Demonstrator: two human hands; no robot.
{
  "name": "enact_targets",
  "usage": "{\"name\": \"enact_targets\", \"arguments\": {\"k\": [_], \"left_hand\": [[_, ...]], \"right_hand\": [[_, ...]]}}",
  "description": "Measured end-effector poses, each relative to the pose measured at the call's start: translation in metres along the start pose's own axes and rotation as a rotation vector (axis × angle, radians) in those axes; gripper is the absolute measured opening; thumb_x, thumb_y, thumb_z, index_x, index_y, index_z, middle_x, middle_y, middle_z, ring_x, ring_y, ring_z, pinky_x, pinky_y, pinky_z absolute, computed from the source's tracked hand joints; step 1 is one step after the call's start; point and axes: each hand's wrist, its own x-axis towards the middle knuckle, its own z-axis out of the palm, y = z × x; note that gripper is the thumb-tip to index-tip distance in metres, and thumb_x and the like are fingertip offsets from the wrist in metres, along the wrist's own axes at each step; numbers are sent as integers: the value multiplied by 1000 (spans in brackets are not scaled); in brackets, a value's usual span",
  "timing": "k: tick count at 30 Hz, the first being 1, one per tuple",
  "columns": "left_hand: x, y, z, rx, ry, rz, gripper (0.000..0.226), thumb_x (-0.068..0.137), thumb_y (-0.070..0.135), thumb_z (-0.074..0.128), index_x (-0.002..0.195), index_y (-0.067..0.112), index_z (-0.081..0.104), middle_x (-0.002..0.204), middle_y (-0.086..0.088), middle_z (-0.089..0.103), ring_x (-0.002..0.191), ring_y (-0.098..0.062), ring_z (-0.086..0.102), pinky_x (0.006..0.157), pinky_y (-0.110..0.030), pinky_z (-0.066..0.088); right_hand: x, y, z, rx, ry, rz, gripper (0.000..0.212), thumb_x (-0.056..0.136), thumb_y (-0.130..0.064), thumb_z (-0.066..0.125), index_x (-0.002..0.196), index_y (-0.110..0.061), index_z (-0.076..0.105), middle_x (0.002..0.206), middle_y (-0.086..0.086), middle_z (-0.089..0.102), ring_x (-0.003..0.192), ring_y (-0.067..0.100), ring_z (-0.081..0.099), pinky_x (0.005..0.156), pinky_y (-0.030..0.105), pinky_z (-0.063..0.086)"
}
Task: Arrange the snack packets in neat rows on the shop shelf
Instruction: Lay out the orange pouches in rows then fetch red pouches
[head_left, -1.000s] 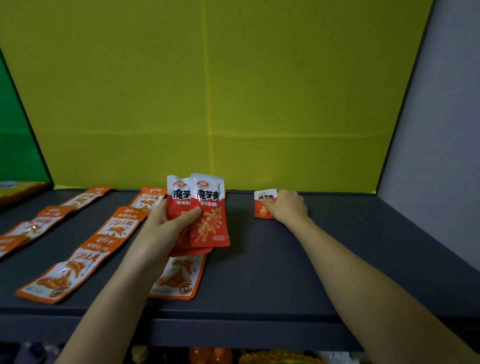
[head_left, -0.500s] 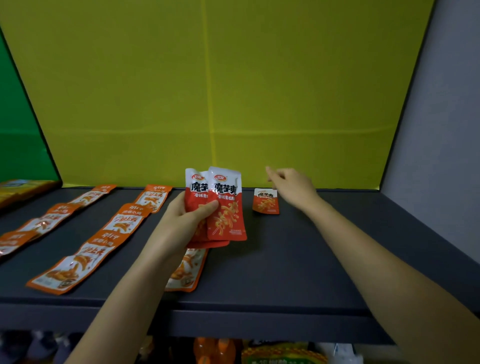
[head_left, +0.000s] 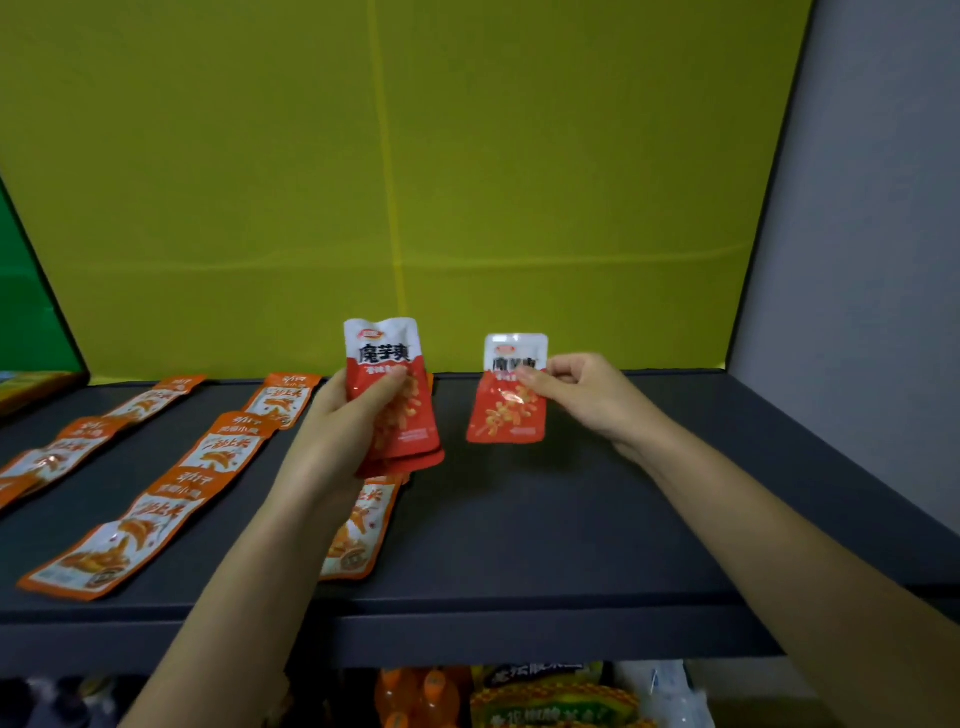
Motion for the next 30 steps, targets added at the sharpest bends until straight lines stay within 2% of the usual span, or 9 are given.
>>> {"name": "enact_targets", "arguments": {"k": [3, 6, 9, 13, 15, 18, 23, 27, 30], "left_hand": [[1, 3, -10, -18, 42, -12, 4, 87, 17, 60, 91, 16, 61, 60, 6, 70, 52, -9, 67, 43, -25, 52], [0, 0, -11, 2, 33, -24, 5, 87, 17, 59, 92, 16, 61, 60, 5, 70, 53, -10, 68, 43, -26, 52], [-3, -5, -9, 21, 21, -34, 5, 87, 18, 59, 91, 18, 62, 61, 7, 70, 54, -7, 67, 43, -24, 52], [-8, -8, -7, 37, 9, -51, 6, 87, 19, 59, 92, 19, 62, 61, 8, 70, 54, -6, 67, 44, -24, 52], [-10, -9, -7, 43, 1, -57, 6, 87, 20, 59, 93, 19, 62, 59, 9, 69, 53, -6, 66, 44, -24, 51], [-13, -10, -6, 55, -2, -67, 6, 87, 21, 59, 93, 19, 61, 60, 9, 70, 54, -6, 67, 44, -25, 52], [-19, -10, -2, 50, -10, -73, 7, 88, 19, 59, 93, 18, 62, 63, 8, 70, 55, -5, 66, 44, -23, 52], [-23, -9, 2, 59, -27, -63, 4, 89, 17, 57, 91, 15, 60, 53, 10, 66, 48, -2, 62, 44, -17, 49], [-28, -9, 5, 63, -34, -72, 7, 88, 17, 58, 95, 15, 60, 61, 7, 67, 51, -3, 63, 46, -20, 51]], "right_hand": [[-2, 19, 0, -214, -37, 113, 42, 83, -35, 65, 89, 7, 69, 102, 28, 67, 79, 21, 58, 70, 28, 32], [-2, 26, 5, -345, -74, 185, 52, 80, -44, 66, 83, 8, 64, 85, 28, 64, 70, 20, 49, 65, 28, 27], [-2, 27, 4, -440, -109, 227, 41, 80, -48, 64, 71, -9, 58, 72, 9, 50, 69, 17, 42, 62, 28, 26], [1, 28, 5, -701, -141, 205, 47, 83, -59, 52, 56, -20, 47, 59, -6, 46, 72, 13, 47, 84, 34, 32], [2, 29, 6, -779, -139, 176, 47, 83, -61, 49, 59, -21, 50, 59, -8, 46, 71, 12, 48, 91, 36, 30], [0, 29, 9, -830, -126, 158, 45, 83, -61, 48, 71, -19, 57, 74, -5, 56, 81, 14, 51, 87, 34, 29], [-5, 27, 11, -867, -94, 103, 46, 86, -59, 46, 71, -16, 53, 79, -2, 59, 87, 21, 59, 76, 31, 32], [-6, 26, 10, -874, -91, 102, 45, 85, -59, 48, 72, -16, 54, 91, 3, 66, 92, 22, 59, 75, 33, 37], [-10, 26, 10, -852, -66, 113, 43, 85, -58, 47, 74, -17, 52, 91, 2, 64, 94, 23, 59, 77, 34, 40]]}}
